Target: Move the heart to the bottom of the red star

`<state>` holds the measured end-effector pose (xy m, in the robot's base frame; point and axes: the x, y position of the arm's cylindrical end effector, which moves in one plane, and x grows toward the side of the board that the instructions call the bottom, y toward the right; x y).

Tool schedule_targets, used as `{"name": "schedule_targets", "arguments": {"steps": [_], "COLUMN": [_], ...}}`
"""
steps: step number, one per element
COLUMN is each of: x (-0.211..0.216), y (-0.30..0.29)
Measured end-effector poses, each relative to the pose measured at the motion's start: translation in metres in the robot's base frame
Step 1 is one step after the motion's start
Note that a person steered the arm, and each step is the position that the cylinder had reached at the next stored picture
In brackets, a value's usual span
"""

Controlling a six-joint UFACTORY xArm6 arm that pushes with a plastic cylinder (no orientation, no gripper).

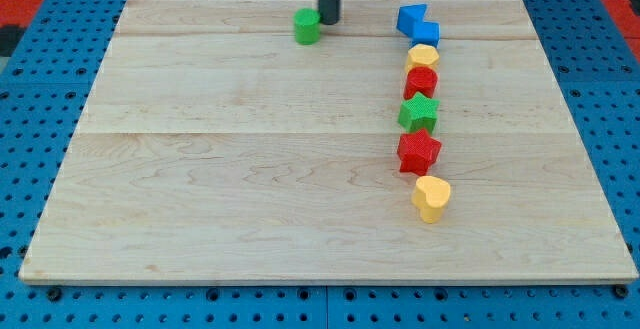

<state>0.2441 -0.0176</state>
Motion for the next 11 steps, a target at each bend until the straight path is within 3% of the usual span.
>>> {"name": "schedule_targets", "arguments": {"steps": [2, 3, 4, 5, 6, 7, 8, 11], "x": [0.072, 0.146, 0.242, 0.283, 0.32, 0.343, 0.346, 0.317], "y": [-0.018, -0.02, 0.015, 0.113, 0.098, 0.132, 0.238, 0.182]}}
